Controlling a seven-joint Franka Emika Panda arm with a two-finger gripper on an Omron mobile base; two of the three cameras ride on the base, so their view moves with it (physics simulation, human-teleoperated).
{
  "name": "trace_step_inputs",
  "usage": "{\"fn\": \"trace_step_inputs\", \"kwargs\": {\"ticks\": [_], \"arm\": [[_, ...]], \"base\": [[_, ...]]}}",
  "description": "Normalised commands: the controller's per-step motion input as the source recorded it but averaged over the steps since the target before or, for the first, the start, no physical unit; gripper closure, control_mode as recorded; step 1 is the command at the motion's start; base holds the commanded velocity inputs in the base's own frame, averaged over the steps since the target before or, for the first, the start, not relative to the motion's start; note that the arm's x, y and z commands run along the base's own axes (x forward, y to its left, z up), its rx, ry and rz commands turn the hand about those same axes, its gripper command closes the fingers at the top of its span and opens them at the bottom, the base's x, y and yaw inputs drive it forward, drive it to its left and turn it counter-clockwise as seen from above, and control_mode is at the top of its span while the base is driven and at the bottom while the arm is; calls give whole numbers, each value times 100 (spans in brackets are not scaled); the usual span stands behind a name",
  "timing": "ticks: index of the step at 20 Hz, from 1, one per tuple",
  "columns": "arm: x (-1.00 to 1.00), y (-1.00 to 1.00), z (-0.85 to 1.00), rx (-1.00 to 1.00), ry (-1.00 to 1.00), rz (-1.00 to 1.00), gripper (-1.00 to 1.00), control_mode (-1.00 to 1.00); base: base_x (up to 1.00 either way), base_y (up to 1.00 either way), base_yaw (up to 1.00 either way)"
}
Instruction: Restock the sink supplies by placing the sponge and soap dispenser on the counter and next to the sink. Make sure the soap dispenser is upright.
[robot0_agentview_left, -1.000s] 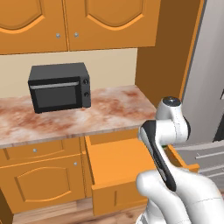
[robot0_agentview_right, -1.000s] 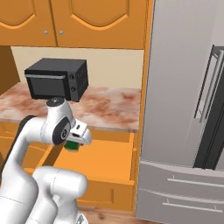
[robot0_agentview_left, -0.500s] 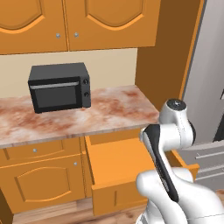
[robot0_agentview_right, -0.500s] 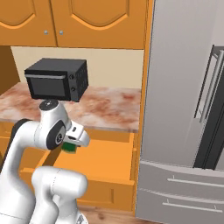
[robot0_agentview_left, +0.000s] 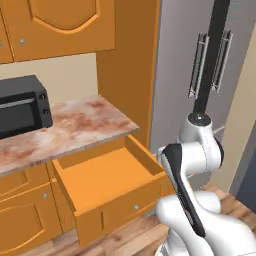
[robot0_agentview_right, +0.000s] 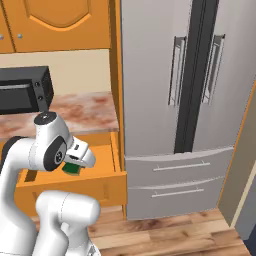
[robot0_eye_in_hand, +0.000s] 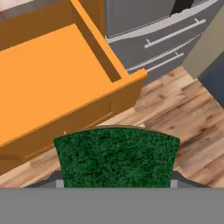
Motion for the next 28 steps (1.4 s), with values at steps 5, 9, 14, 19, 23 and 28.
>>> {"fn": "trace_step_inputs", "kwargs": {"ticks": [5,9,14,19,23,28], "arm": [[0,0,0,0,0,0,100,100],[0,0,0,0,0,0,100,100],[0,0,0,0,0,0,100,100],[0,0,0,0,0,0,100,100],[0,0,0,0,0,0,100,100],[0,0,0,0,0,0,100,100]], "base": [[-42,0,-92],[-30,0,-93],[-16,-1,-95],[-2,-12,-94],[0,-40,-88],[18,-63,-79]]}}
